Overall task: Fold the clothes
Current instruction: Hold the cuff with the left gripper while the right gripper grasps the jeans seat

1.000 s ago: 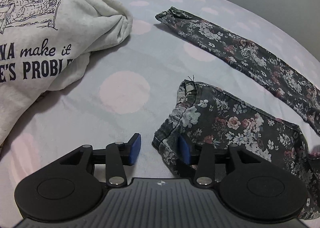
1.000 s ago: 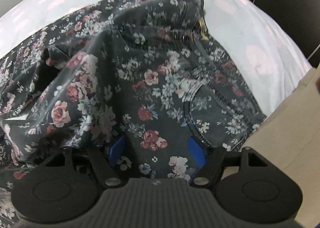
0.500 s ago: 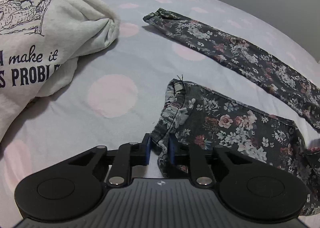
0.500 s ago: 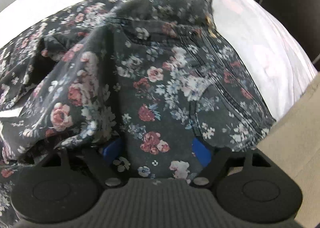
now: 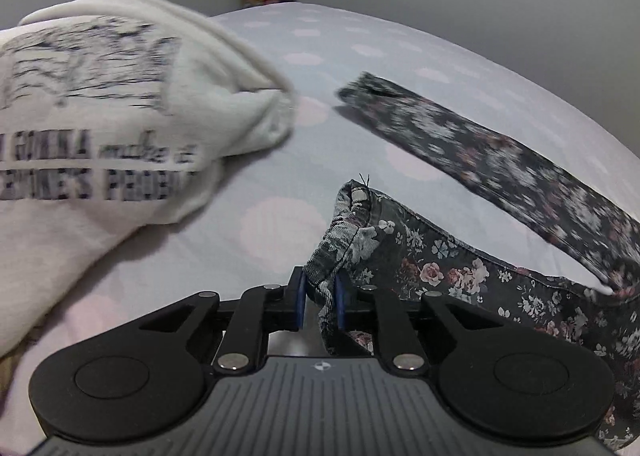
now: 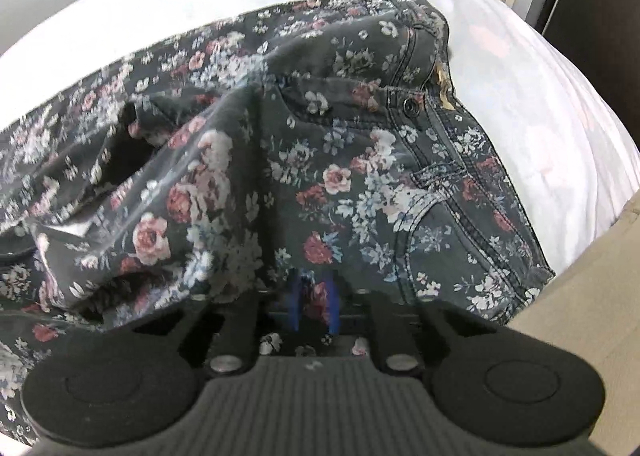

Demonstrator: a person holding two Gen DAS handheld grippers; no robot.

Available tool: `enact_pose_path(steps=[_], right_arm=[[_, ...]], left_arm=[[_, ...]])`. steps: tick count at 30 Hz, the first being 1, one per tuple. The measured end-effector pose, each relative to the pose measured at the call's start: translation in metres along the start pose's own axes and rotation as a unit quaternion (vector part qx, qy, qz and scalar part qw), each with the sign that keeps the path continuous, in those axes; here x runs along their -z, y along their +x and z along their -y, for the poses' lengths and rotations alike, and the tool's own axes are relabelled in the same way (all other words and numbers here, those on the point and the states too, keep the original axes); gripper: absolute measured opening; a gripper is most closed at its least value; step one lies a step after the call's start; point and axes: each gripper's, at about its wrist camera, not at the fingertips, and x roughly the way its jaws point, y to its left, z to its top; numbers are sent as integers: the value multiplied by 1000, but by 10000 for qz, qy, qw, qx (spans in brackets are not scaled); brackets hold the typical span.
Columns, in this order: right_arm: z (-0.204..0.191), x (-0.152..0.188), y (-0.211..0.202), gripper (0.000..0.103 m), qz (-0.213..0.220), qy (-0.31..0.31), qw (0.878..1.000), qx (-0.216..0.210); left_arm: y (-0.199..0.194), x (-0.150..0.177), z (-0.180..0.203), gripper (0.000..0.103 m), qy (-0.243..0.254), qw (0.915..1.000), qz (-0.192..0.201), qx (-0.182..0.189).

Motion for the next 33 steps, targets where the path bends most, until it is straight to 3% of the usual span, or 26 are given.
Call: enact_pose_path(steps=[5,9,16,21,25,28,30,33], right_arm=[[0,-6,-10,45,121,68,9995,-282],[2,-7,-17,54,226,-4,9989,-402],[38,-10,-24,56,354,293,9979,-464],[78,-20,-22,57,375,564,9972,-309],[108,-29,-11,58,378,724,9966,57],[127,-36,4,73,215,817,9955,436],[137,-38,17,74,7,861,9941,656],[144,-33,27,77,-112,934,9939,569]], left_arm=[[-1,-9,-27,12,-192,9992,-96,-341],[3,-11,-46,13,-307,9977,-240,-558],[17,-4,-45,13,-136,9965,-369,-741],[20,-3,-37,13,101,9952,-336,-918],[22,-2,-31,13,238,9933,-359,-1071],[24,0,-26,13,328,9919,-352,-1177],[25,1,-23,13,376,9909,-340,-1247],[25,4,-20,13,382,9897,-296,-1350]])
